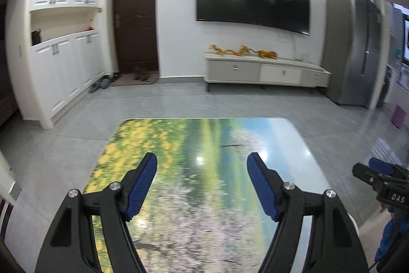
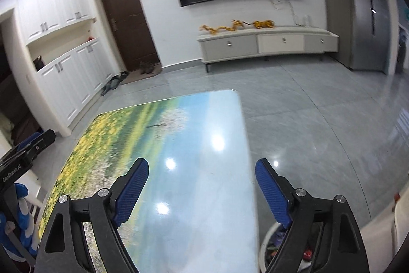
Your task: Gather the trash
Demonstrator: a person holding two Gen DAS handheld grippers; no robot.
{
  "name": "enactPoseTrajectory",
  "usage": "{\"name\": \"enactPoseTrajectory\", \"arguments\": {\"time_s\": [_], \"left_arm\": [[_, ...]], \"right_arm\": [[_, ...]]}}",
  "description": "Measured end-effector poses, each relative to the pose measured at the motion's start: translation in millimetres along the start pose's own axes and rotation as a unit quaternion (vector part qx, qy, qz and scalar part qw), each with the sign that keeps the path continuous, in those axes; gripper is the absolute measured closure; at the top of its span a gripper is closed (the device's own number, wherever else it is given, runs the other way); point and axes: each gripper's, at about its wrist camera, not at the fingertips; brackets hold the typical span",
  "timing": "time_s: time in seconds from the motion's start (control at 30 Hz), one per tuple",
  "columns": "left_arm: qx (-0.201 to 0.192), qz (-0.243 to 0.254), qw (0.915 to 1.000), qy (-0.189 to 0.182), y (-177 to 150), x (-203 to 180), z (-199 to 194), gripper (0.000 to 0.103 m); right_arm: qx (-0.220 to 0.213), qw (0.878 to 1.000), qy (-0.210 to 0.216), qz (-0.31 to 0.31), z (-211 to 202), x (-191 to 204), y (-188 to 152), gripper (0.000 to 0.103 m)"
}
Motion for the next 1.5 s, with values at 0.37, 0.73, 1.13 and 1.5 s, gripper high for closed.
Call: {"name": "enactPoseTrajectory", "arguments": {"time_s": [0.37,0.73,1.13,1.5], "left_arm": [[-0.024,-0.009,0.9981,0.057,-0.1,29.8,-4.5,0.032],[-0.064,-0.029,0.9935,0.089,-6.2,38.0,-12.8,0.0],[-0.069,-0.052,0.9867,0.138,-10.5,52.0,-12.8,0.0],[-0.078,-0.073,0.9812,0.161,-11.5,63.7,-15.9,0.0]], "right_arm": [[-0.028,0.998,-0.032,-0.049,11.2,40.4,0.3,0.006],[-0.031,0.995,-0.078,-0.049,20.5,37.5,-9.3,0.0],[-0.04,0.991,-0.123,-0.043,27.0,24.6,-19.5,0.0],[-0.057,0.987,-0.15,-0.02,19.5,11.0,-21.6,0.0]]}}
Point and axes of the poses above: each gripper's, at about its wrist camera, not at the fingertips, and z roughly the way its jaws point, x to its left, y to its top, and after that the axes turned 5 degrees about y, right-handed
